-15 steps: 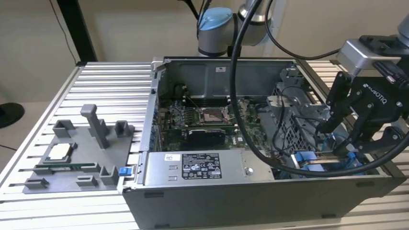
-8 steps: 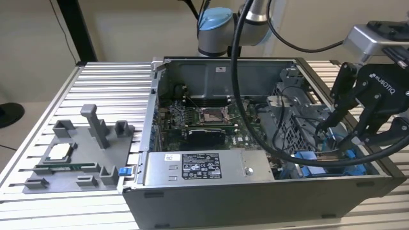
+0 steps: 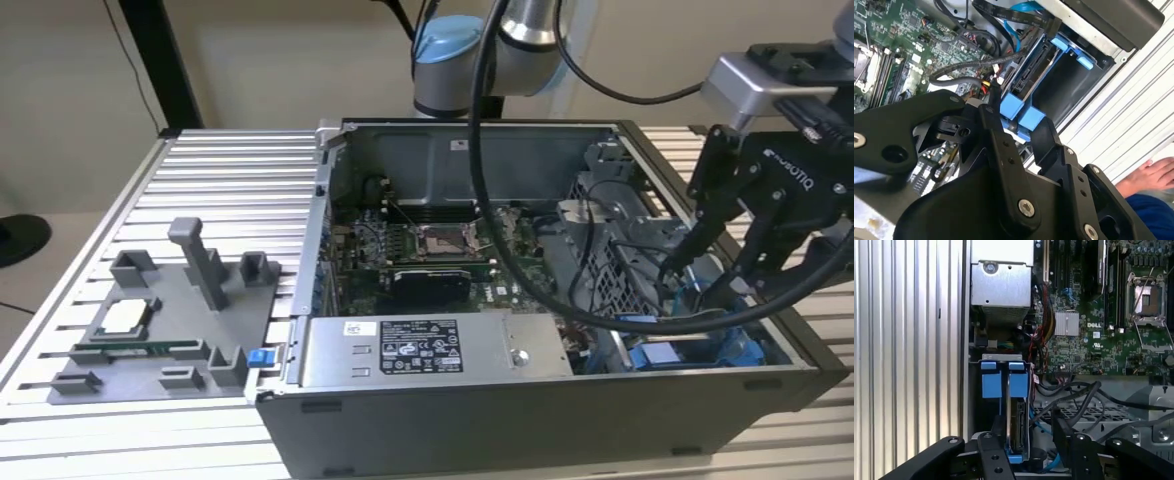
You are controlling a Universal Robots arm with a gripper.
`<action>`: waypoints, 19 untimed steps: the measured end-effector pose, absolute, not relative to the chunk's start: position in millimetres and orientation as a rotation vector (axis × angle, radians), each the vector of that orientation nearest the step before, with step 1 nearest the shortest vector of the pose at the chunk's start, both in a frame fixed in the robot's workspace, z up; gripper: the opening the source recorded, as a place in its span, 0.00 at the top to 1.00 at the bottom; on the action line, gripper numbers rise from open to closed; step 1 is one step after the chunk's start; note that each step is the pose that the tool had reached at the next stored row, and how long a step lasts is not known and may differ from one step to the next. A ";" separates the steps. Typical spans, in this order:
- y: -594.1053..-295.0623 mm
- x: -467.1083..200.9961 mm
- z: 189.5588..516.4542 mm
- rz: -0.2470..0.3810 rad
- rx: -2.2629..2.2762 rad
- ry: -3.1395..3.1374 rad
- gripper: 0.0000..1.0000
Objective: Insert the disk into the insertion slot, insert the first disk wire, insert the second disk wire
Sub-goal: 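Insert the first disk wire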
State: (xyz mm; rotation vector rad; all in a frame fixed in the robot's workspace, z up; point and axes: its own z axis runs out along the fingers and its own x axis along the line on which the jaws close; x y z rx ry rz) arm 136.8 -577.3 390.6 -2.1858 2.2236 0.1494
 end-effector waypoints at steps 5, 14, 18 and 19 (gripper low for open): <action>-571.2 129.3 389.2 0.151 -2.176 2.227 0.00; -569.6 129.3 385.0 0.231 -2.134 2.187 0.00; -569.7 130.1 382.8 0.279 -2.109 2.160 0.00; -569.9 130.9 382.4 0.285 -2.105 2.157 0.00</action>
